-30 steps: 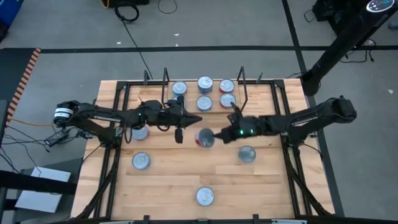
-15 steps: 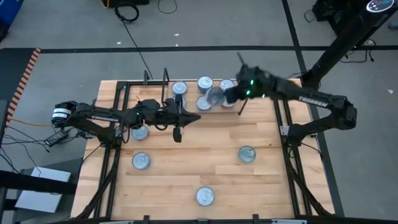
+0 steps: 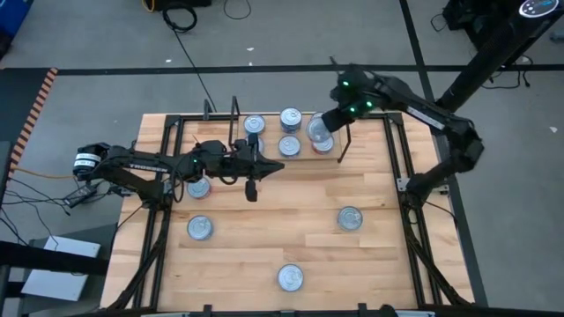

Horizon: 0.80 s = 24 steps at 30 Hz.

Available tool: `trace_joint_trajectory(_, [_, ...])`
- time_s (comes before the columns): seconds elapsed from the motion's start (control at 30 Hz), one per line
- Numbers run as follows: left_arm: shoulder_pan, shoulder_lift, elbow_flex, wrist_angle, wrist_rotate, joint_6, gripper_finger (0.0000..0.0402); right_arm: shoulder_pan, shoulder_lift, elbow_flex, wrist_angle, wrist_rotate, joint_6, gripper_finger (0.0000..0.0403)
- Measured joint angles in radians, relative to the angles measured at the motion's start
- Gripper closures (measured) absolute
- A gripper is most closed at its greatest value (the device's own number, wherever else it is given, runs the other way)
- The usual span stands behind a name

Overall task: Stack canned seafood by type on shelf
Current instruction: Stack the bottom right red tuna can on top of the other red tuna can on the shelf

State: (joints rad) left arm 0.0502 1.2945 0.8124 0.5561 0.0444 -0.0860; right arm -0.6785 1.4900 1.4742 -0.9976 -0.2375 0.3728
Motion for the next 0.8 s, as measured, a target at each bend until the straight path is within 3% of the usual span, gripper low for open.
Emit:
trace_joint_trajectory(0.3, [0.000,0.000,0.000,-0.002,0.000,-0.003,0.0399,-0.005,0.337,0.405,-0.400,0.082,-0.358,0.0403])
trace_joint_trajectory(0.57, [0.000,0.000,0.000,-0.003,0.000,-0.003,0.0399,-0.028,0.513,0.620,-0.435,0.140,-0.430,0.0403])
trace_joint_trajectory(0.8, [0.000,0.000,0.000,-0.011,0.000,-0.004,0.0399,-0.071,0.619,0.704,-0.445,0.223,-0.558,0.0403])
